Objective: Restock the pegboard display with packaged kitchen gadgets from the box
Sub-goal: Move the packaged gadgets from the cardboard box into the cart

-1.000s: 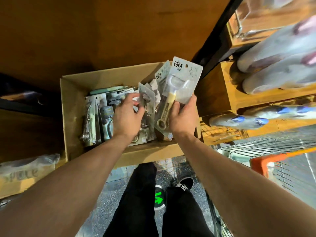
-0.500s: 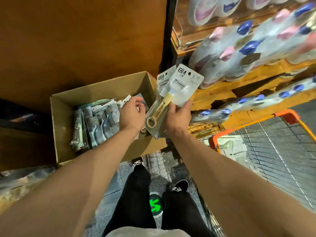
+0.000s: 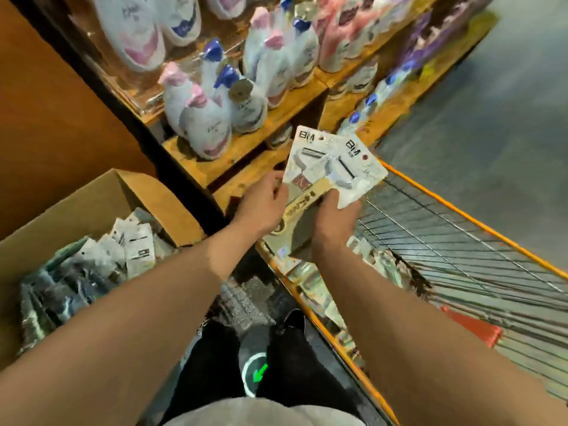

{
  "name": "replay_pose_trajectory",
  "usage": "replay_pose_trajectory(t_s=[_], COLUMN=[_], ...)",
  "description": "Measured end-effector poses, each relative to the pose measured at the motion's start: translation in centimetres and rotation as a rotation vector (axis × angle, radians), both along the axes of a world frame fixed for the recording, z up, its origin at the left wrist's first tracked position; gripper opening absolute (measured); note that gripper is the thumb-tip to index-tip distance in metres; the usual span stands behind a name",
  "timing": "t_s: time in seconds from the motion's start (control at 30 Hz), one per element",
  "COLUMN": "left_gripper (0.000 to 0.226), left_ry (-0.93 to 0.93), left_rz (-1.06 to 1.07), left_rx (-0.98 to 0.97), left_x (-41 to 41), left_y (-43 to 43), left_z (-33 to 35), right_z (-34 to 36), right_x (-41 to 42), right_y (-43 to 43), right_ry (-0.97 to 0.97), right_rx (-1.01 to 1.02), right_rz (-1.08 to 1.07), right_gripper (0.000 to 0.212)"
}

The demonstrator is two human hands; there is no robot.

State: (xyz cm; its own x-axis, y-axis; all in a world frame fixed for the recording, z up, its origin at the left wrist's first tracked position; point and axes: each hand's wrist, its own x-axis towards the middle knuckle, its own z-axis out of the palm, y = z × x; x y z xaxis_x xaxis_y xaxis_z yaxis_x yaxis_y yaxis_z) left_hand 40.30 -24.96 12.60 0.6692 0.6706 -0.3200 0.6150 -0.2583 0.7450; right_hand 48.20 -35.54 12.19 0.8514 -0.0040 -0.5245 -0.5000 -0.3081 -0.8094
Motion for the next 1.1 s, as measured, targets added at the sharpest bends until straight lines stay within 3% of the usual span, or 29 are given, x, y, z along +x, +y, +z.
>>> replay_pose_trajectory(t_s=[0.13,0.4,0.53,0.63,0.77,0.9,1.1], left_gripper=[0.034,0.048,0.047,0.040,0.030,0.023,0.021], left_ry=[0.077,0.483,0.477,0.348,0.132,-0.035,-0.014], left_rz=[-0.149,-0.473,-0.565,-0.461,-0.264,-0.068,0.263], left_rx=[-0.057,-0.192,-0.201,-0.175,-0.061,0.051,0.122], left_x=[4.3,6.3,6.6,7.1,6.5,4.3,-6.9], left_y=[-6.4,-16.6,-17.2,-15.8,-10.4,-3.6,8.3], left_z=[-4.2,-13.5,-14.2,-12.5,-8.1,-4.5,-2.8], right_z=[-3.7,-13.4,-14.6,-13.2,-8.7,-4.6,-2.1], right_x=[2.0,1.6,1.1,1.4,1.3,-0.3,-8.2], right_y=[-7.2,-19.1,-20.4,-18.8,-12.8,-4.7,9.1], right_ry=[0.120,0.413,0.392,0.273,0.049,-0.113,-0.322], right_rx=[-0.065,-0.245,-0.391,-0.415,-0.246,-0.178,-0.134], right_rz=[-0.099,-0.152,-0.143,-0.073,0.161,0.358,0.702], right_gripper=[0.055,0.058,0.056,0.045,0.020,0.014,0.015])
